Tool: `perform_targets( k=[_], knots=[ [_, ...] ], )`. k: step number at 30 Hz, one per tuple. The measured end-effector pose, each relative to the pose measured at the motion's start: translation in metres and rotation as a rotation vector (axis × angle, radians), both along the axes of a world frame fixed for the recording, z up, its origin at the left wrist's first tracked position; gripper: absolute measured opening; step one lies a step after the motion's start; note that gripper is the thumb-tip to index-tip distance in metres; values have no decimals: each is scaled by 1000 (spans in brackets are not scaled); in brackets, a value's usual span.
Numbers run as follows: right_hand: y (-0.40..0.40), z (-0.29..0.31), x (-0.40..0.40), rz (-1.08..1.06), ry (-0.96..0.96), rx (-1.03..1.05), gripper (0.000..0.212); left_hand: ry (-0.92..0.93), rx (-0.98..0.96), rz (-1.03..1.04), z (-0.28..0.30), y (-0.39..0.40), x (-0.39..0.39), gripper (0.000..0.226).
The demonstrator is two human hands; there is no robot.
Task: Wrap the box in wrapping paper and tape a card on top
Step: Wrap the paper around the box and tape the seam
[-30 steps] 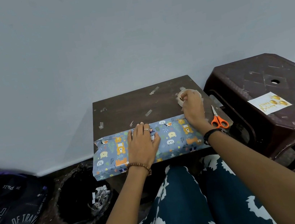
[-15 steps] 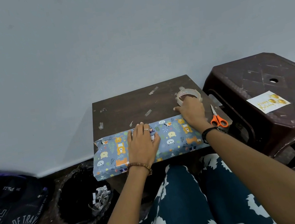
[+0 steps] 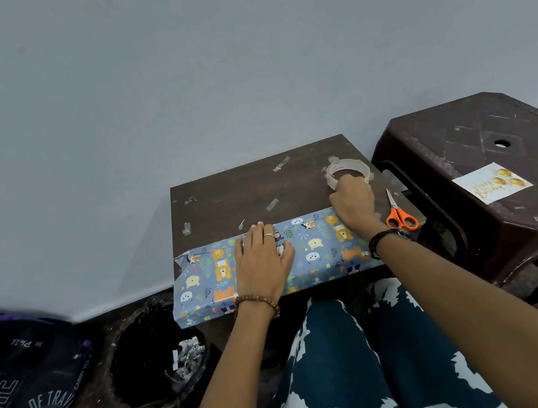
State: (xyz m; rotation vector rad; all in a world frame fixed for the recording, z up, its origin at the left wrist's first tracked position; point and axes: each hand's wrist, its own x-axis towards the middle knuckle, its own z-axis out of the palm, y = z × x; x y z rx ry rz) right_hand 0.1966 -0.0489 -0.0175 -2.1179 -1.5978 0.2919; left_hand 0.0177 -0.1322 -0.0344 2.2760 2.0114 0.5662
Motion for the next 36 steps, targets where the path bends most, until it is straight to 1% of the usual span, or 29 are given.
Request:
perform_targets(
  k=[1, 5, 6, 8, 10, 12, 14, 15, 18, 21, 25, 27, 30, 31, 32, 33, 34, 35, 36],
  knots=[
    [-1, 1, 0, 2, 9, 1, 31, 4, 0, 2, -1, 0, 0, 67],
    [0, 0, -2, 82, 43, 17, 9, 6, -17, -2, -1, 1, -1, 72],
    [0, 0, -3, 115, 47, 37, 10, 5, -24, -5, -1, 1, -1, 72],
    [0, -1, -4, 165, 70, 86, 23, 3, -45, -5, 0, 2, -1, 67],
    [0, 0, -3, 173, 78, 93, 37, 5, -67, -10, 0, 2, -1, 59],
    [1, -2, 0, 185, 111, 63, 36, 2, -66, -16, 0, 2, -2, 59],
    [1, -2, 1, 199, 160, 51, 27, -3, -49, -20, 1, 1, -2, 68],
    [1, -2, 1, 204, 179, 49, 27, -6, -43, -22, 1, 1, -1, 71],
    [1, -1, 1, 217, 224, 51, 35, 0, -35, -19, 0, 1, -2, 72],
    [1, 0, 2, 230, 272, 61, 49, 1, -26, -18, -1, 1, -2, 75],
    [1, 0, 3, 264, 300, 67, 53, 1, -32, -15, -2, 2, -2, 64],
    [0, 0, 4, 289, 313, 82, 48, 5, -32, -17, -1, 2, -2, 64],
    [-4, 4, 3, 309, 284, 70, 14, 10, -41, -15, -1, 2, -2, 56],
    [-5, 5, 2, 311, 280, 67, 10, 10, -40, -17, -1, 2, -2, 54],
    [-4, 5, 2, 306, 300, 61, 23, 11, -36, -17, -1, 2, -2, 54],
    [-3, 4, 3, 314, 306, 54, 43, 12, -31, -15, -1, 1, -2, 54],
    [-3, 4, 3, 331, 306, 52, 55, 12, -26, -14, -1, 1, -2, 54],
    [-3, 4, 3, 356, 299, 64, 57, 12, -21, -14, 0, 1, -2, 54],
    [-5, 4, 2, 393, 290, 89, 55, 6, -15, -14, 0, 1, -2, 55]
  ],
)
